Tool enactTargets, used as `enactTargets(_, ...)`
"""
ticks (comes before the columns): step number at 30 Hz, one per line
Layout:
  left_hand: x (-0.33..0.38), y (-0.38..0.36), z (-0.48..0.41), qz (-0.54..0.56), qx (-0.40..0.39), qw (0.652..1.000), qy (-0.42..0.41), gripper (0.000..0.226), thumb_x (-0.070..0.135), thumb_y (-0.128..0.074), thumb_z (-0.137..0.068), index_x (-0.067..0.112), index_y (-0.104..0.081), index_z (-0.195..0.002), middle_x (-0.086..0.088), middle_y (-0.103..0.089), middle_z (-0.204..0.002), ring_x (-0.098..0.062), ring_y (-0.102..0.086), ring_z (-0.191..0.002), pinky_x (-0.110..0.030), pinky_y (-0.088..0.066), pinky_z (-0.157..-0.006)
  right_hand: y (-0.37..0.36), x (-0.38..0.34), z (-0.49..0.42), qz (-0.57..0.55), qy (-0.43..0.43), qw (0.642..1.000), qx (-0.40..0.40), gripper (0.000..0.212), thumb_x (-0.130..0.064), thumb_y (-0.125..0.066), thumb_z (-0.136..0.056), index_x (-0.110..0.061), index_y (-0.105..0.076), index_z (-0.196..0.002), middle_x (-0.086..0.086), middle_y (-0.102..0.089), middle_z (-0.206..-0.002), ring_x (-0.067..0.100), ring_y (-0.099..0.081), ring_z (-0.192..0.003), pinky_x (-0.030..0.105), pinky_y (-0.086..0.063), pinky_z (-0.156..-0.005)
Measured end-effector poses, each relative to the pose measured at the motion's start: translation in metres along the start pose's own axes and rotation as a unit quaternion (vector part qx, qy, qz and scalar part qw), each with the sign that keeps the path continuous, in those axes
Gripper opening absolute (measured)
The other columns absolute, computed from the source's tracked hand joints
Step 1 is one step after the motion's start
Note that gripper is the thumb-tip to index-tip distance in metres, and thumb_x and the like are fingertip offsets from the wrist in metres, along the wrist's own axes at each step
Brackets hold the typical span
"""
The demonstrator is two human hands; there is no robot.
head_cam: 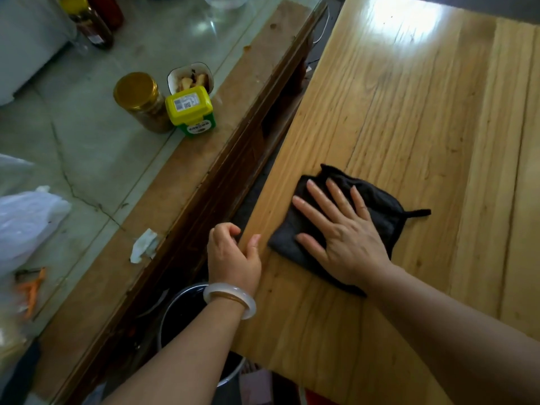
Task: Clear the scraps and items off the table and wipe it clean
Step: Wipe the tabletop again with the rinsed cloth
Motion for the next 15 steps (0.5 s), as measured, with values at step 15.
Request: enactTargets(15, -0.026, 0.009, -0.009, 0.213, -0.061, 0.955, 0.196, 0.011, 0.023, -0.046, -0.097, 0.013, -0.051, -0.099, -0.001, -0.048, -0.078, -0.012, -0.045, -0.066, -0.024, -0.037, -0.057, -0.004, -0.054, -0.021, -0.052, -0.175, 0.983, 0.020, 0.065, -0.062, -0.009, -0.099, -0.036, 0.009, -0.156, 0.001, 0.022, -0.163, 0.023, 0.026, -0.148, 0.053, 0.012, -0.119)
Point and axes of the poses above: each hand's wrist, its own z-axis away from the middle knuckle, its own y-axis out of the back of the hand, x = y × z, the point moved 5 cm from there along -z, towards the middle knuckle
